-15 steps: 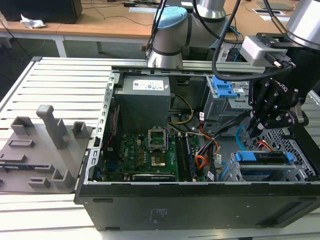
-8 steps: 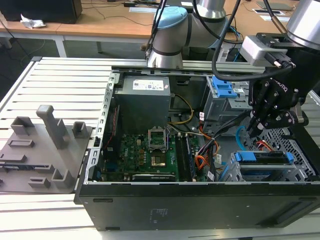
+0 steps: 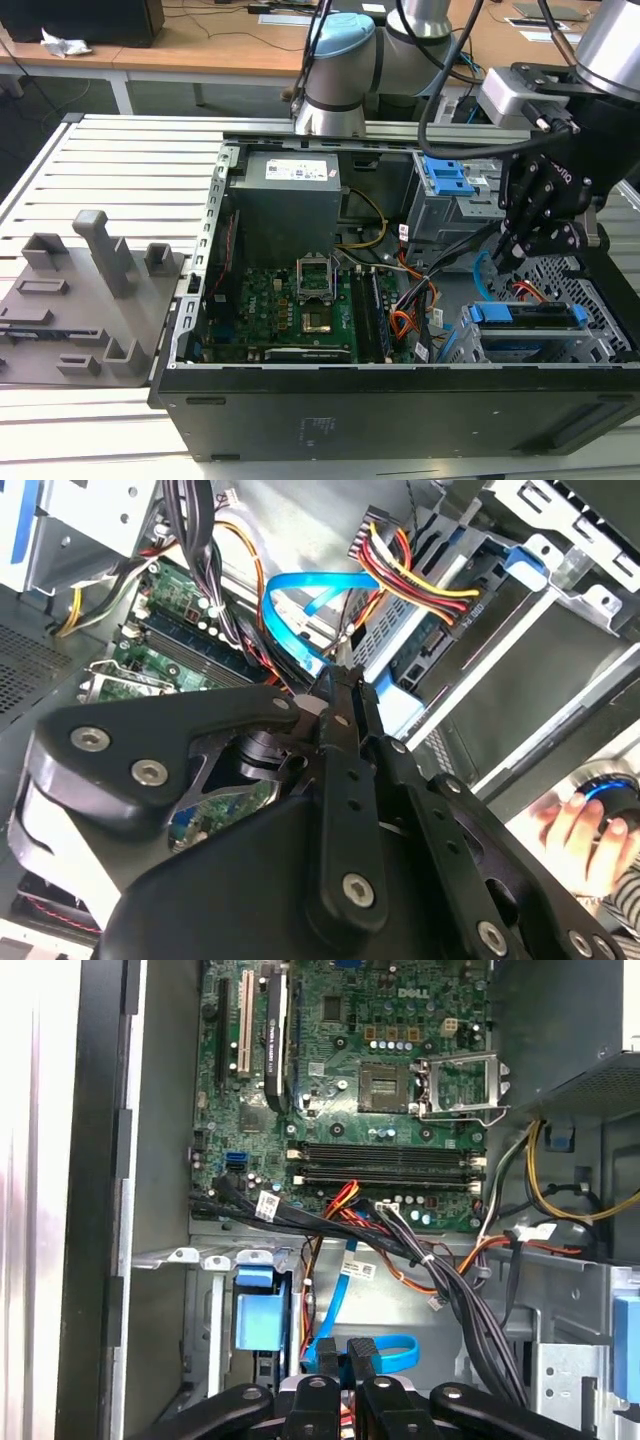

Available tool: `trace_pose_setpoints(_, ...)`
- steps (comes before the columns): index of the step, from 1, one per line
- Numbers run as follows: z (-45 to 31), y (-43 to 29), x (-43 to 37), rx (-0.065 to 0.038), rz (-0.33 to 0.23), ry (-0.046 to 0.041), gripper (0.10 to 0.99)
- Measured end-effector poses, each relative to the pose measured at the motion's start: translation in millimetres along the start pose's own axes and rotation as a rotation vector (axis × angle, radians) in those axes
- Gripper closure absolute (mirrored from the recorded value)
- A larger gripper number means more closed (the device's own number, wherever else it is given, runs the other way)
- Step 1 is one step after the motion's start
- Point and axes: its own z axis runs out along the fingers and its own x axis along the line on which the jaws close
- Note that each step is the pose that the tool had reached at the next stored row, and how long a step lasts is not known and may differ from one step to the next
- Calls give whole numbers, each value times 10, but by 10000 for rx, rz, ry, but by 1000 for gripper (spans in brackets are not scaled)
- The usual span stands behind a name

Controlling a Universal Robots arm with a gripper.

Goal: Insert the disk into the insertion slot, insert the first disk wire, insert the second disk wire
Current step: 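Insert the second disk wire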

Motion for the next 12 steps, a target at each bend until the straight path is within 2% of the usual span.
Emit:
trace_pose_setpoints(3,1,0,42,0,5,-132,925)
trace_pose_setpoints(6,10,0,129,0,20,-258,925)
trace_pose_setpoints(8,17,-3,200,-2,26,-277,925)
trace_pose_setpoints(12,19,-49,208,-7,28,-276,925)
